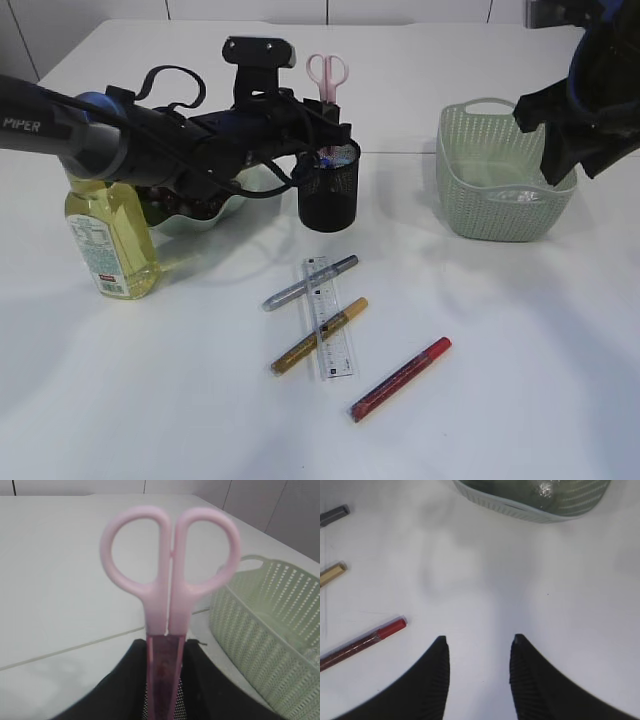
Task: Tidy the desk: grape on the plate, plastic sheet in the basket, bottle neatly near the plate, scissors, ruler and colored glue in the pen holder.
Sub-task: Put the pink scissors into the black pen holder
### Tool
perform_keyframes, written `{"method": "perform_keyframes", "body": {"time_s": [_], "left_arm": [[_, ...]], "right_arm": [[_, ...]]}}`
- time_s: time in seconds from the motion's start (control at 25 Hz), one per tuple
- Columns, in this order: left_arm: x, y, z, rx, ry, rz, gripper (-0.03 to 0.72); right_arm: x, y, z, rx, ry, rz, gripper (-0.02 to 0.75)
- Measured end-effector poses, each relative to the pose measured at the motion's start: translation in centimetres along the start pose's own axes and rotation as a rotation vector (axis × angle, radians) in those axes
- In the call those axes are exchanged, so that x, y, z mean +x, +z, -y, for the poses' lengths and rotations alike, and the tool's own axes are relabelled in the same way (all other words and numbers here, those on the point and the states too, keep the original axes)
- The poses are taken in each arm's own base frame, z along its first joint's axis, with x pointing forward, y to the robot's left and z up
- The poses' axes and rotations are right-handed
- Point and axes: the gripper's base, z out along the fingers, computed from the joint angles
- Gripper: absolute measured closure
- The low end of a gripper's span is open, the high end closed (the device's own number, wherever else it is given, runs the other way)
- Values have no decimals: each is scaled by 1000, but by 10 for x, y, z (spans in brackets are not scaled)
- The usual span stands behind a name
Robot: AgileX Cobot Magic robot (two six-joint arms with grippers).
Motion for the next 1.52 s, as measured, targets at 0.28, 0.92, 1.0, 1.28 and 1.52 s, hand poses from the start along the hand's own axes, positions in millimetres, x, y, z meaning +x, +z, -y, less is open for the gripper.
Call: {"method": "perform_keyframes", "body": {"time_s": [0.28,0.92,1.0,1.28,1.52], "left_arm": [[-1,0,0,4,0,10,518],[-1,0,0,4,0,12,477],[-1,0,0,4,0,12,475],[-8,-4,1,-8,2,-11,468],[-41,-23,5,-49,11,-76,464]], "right_arm": [[0,0,0,0,0,0,412],[0,0,0,1,-1,0,412],[0,0,0,1,-1,0,412],[-1,0,0,1,-1,7,397],[1,0,-2,-17,7,-14,400]]}}
